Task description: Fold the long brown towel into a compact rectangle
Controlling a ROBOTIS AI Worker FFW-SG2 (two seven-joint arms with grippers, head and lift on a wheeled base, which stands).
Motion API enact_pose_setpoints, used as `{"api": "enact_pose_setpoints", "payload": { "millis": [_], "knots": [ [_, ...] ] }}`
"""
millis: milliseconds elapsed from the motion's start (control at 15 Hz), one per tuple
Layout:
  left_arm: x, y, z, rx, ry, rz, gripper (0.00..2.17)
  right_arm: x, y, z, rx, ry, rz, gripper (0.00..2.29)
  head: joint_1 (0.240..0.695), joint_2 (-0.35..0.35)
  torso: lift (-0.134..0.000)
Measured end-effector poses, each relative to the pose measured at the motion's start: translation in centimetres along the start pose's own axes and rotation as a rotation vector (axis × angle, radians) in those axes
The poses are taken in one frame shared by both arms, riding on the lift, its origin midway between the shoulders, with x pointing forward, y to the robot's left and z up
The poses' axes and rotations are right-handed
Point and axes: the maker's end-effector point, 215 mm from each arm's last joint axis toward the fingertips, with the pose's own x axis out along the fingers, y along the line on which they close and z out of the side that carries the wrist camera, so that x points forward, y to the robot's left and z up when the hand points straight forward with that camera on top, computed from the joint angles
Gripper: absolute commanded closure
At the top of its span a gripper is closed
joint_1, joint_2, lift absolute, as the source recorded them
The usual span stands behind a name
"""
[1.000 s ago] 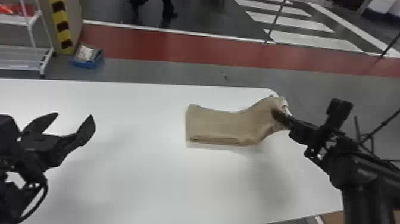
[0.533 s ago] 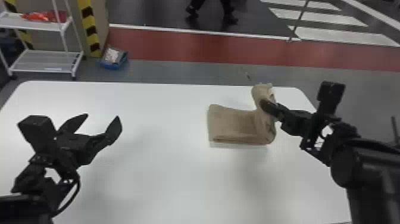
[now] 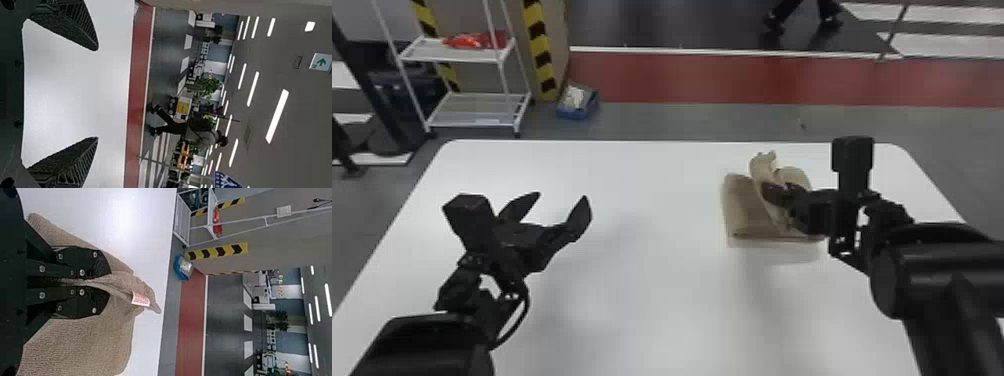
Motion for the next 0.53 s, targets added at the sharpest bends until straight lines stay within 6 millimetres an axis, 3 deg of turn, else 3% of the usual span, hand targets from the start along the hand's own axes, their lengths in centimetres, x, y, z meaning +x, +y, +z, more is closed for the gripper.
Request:
{"api": "enact_pose_setpoints", "payload": {
  "millis": [67, 200, 400, 467, 533],
  "knots": [
    [0.0, 0.0, 0.0, 0.0, 0.0, 0.0, 0.06, 0.3, 0.5, -0.5, -0.009, 0.013, 0.008, 0.0, 0.695, -0.024, -0.123],
    [0.0, 0.1, 0.0, 0.0, 0.0, 0.001, 0.06, 0.6, 1.8, -1.0, -0.012, 0.021, 0.038, 0.04, 0.695, -0.014, -0.123],
    [0.0, 0.0, -0.1, -0.001, 0.0, -0.001, 0.06, 0.2, 2.3, 0.3, 0.017, -0.052, 0.074, 0.09, 0.695, -0.005, -0.123],
    [0.0, 0.0, -0.1, -0.001, 0.001, -0.002, 0.06, 0.0, 2.0, 0.8, 0.021, -0.07, 0.07, 0.21, 0.695, -0.008, -0.123],
    [0.0, 0.0, -0.2, -0.001, 0.002, -0.001, 0.06, 0.0, 1.6, 1.2, 0.019, -0.079, 0.059, 0.55, 0.695, -0.013, -0.123]
  ]
}}
